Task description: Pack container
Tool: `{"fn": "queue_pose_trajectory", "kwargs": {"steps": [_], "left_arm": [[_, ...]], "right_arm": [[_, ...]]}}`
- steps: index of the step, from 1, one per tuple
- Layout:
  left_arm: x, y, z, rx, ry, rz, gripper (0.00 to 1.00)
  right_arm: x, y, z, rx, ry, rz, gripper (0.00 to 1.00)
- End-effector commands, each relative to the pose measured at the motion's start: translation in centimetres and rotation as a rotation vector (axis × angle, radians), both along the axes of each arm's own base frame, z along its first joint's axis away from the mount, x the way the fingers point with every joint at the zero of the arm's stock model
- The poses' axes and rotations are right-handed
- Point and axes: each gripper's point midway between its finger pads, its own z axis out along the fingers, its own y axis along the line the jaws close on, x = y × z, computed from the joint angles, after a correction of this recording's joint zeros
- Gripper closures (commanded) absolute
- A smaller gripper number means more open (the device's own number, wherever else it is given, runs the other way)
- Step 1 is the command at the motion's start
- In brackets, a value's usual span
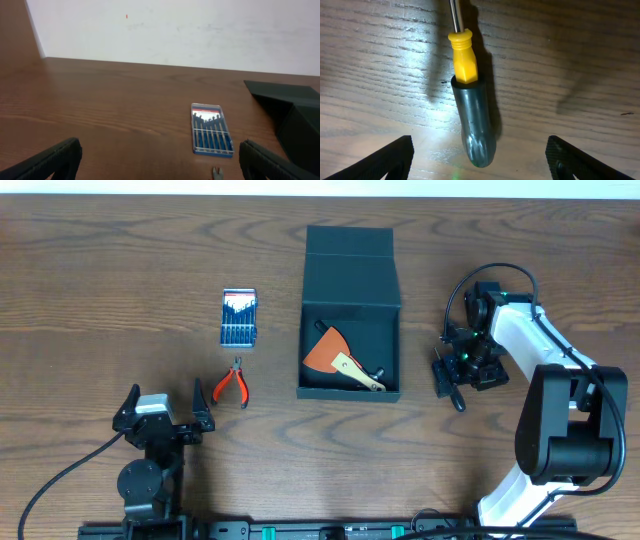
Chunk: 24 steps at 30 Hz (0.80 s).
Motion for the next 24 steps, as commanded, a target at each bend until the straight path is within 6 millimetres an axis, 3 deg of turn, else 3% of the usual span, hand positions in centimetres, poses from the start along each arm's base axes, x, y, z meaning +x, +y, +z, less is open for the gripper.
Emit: {"fn": "queue_pose_trajectory", "kwargs": {"steps": [1,15,24], "left_arm": [[-0.1,-0.3,-1.4,0.012,0.046,-0.018,0.01],[-0.1,-0.3,-1.4,0.012,0.046,-0.018,0.01],[-0.1,-0.3,-1.4,0.012,0.046,-0.018,0.01]], "right_arm": [[0.0,0.0,-0.2,-0.005,0.007,-0.009,0.16],[1.1,-0.1,-0.4,-0.014,-0.038,-0.021,0.16],[-0.2,-1.1,-1.4,-0.074,-0.010,-0.005,0.13]]}}
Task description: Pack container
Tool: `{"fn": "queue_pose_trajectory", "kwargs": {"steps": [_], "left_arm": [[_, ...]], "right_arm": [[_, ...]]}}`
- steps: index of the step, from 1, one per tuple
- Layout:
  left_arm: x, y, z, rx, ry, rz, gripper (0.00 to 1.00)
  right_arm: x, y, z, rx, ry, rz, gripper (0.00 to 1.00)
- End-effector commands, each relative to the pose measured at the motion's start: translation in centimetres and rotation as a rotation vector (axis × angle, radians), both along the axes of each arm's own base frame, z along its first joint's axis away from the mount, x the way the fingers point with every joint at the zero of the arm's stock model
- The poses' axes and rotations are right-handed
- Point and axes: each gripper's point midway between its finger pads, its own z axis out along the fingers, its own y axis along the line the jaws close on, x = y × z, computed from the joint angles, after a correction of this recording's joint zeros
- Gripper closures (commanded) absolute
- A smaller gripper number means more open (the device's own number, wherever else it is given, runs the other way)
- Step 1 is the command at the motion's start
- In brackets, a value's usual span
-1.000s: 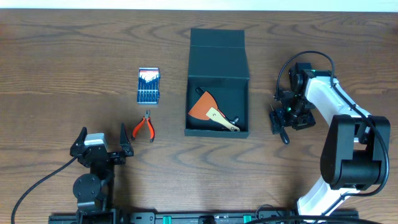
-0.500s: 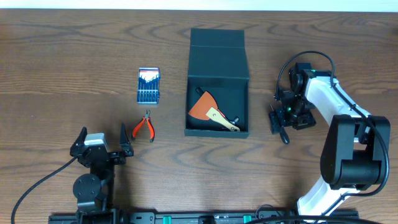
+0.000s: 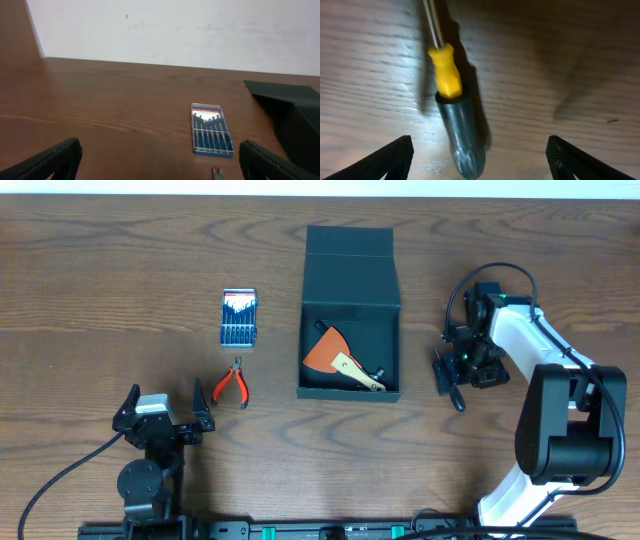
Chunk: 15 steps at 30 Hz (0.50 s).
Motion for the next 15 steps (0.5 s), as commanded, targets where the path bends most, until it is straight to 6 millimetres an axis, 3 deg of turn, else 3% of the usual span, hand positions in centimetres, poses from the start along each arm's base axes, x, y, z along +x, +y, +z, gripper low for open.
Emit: {"fn": "queue_pose_trajectory", "kwargs": {"steps": [1,15], "left_arm": [[-0.1,-0.3,-1.4,0.012,0.046,-0.018,0.01],[-0.1,-0.3,-1.4,0.012,0.046,-0.018,0.01]], "right_arm": [[-0.6,-0.4,-0.7,-0.028,0.019,-0.002,0.13],[-0.9,-0.4,-1.8,-0.030,0.005,-0.013,0.13]]}}
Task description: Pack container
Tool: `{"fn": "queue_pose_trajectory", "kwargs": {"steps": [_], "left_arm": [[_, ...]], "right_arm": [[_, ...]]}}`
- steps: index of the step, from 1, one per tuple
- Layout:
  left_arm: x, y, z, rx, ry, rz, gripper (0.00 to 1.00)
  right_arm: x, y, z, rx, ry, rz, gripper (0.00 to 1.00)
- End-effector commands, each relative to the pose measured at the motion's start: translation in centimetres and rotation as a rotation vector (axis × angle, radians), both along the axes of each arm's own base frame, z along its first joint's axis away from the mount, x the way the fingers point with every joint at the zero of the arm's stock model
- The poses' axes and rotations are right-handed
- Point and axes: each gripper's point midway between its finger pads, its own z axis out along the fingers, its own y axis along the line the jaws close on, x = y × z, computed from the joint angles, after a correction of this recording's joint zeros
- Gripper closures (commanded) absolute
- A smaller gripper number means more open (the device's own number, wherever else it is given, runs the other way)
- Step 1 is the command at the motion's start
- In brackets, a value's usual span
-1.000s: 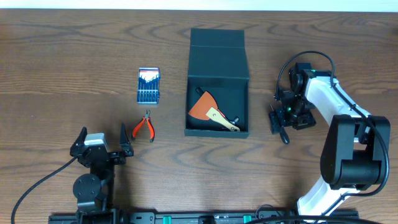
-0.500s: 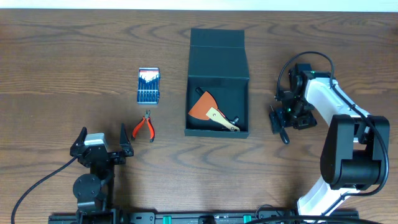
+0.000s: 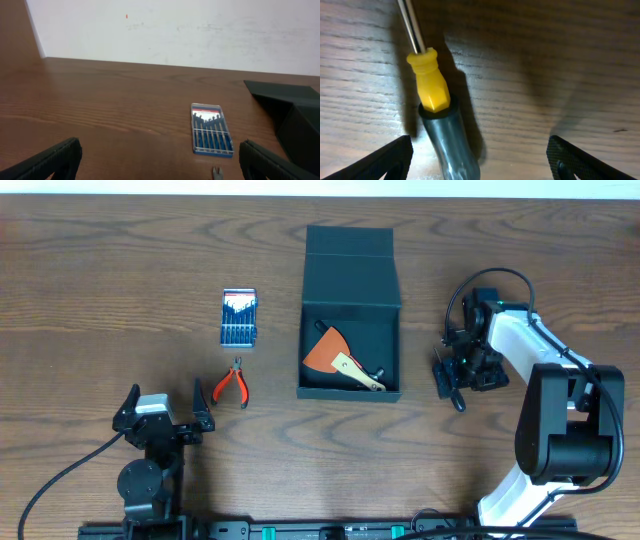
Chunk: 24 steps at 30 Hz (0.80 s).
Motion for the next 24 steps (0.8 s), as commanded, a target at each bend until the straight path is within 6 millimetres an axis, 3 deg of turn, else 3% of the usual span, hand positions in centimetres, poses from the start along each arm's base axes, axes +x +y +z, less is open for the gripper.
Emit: {"fn": "queue_pose_trajectory", "kwargs": {"steps": [1,15,24], "left_arm": [[-0.1,-0.3,-1.4,0.012,0.046,-0.018,0.01],[-0.1,-0.3,-1.4,0.012,0.046,-0.018,0.02],[-0.1,-0.3,-1.4,0.012,0.046,-0.018,0.01]], "right_arm": [[-0.8,-0.1,-0.8,-0.011,0.020,-0.010,0.12],[-0.4,-0.1,-1.3,-0.011,-0.006,-0.011,0.09],[1.2,0.2,-1.5,0.006,-0.070,-0.018,0.09]]}}
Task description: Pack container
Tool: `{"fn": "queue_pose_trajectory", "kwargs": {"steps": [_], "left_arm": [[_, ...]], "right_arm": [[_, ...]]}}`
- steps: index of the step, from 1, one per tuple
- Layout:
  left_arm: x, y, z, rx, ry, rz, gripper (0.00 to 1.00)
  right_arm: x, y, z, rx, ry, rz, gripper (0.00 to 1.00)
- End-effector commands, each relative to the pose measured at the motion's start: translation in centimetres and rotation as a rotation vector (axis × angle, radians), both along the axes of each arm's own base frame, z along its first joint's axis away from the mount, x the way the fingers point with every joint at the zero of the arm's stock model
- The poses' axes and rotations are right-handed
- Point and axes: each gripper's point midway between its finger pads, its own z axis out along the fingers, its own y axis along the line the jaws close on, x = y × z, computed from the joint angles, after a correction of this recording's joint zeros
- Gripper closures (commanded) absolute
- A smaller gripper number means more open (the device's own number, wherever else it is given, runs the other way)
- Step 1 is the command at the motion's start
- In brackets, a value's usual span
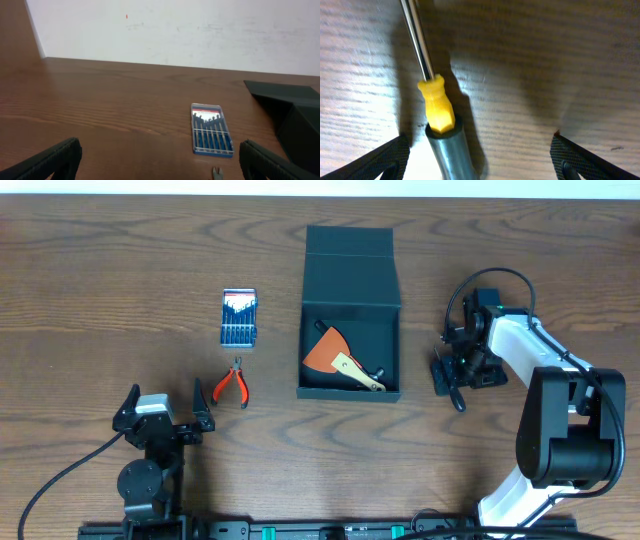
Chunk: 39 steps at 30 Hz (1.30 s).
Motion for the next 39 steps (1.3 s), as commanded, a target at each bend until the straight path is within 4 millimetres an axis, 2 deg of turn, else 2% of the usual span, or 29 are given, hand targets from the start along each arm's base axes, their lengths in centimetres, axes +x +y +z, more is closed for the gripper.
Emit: {"fn": "queue_pose_trajectory", "kwargs": {"steps": [1,9,17,24,29,35,39], "left_arm": [[-0.1,-0.3,-1.4,0.012,0.046,-0.018,0.01],[-0.1,-0.3,-1.4,0.012,0.046,-0.018,0.01],[-0.1,-0.3,-1.4,0.012,0.046,-0.018,0.01],[-0.1,-0.3,-1.4,0.012,0.046,-0.018,0.01],[-0.1,-0.3,-1.4,0.012,0.046,-0.018,0.02],[-0.1,-0.3,-1.4,0.012,0.046,-0.018,0.01],[-0.1,-0.3,-1.4,0.012,0.046,-0.018,0.01]], "right_arm": [[-0.3,-0.1,-1.2,-0.015,0.010,-0.015,0.09],[0.9,0.1,-1.3,-0.002,-0.036,0.000,0.08],[-0.2,1.2,-2.1,0.023,-0.017,0.055,0.07],[-1.2,2.9,-2.6,0.061,0.007,0.091,0.06],[-1.5,3.7,-2.6,0.060,0.018,0.120,0.09],[-1.9,3.8,-2.5,0.058,0.033,0.118,0.15],[-1.9,3.4,-2.5,0.035,0.034,0.099,0.16]]}}
